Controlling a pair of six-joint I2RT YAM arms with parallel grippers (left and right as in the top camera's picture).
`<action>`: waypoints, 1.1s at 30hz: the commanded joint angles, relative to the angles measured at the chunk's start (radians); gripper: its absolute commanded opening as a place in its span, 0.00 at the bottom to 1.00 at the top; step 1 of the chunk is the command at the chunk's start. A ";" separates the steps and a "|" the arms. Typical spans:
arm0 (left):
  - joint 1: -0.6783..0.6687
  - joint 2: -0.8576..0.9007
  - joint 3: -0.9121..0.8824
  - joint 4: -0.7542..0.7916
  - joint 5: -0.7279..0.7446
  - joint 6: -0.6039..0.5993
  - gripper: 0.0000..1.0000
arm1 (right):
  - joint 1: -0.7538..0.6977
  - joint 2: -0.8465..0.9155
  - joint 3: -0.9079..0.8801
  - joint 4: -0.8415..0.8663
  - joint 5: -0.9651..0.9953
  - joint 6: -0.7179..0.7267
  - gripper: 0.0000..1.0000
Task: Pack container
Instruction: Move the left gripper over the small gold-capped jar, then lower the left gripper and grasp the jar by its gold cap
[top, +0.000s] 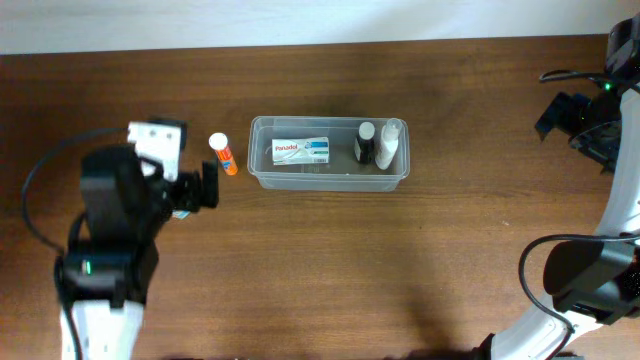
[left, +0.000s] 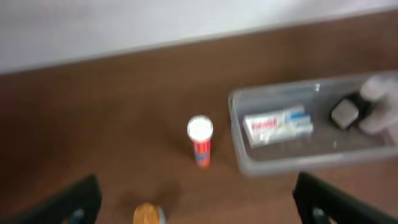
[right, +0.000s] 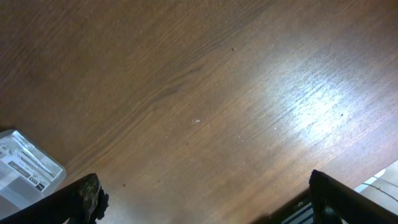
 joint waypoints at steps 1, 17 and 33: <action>0.023 0.072 0.094 -0.069 -0.037 -0.031 0.99 | -0.001 0.003 -0.003 0.003 -0.002 -0.006 0.99; 0.223 0.101 0.121 -0.261 0.005 -0.144 0.99 | -0.001 0.003 -0.003 0.003 -0.002 -0.006 0.98; 0.223 0.468 0.121 -0.327 0.000 -0.156 0.99 | -0.001 0.003 -0.003 0.003 -0.002 -0.006 0.99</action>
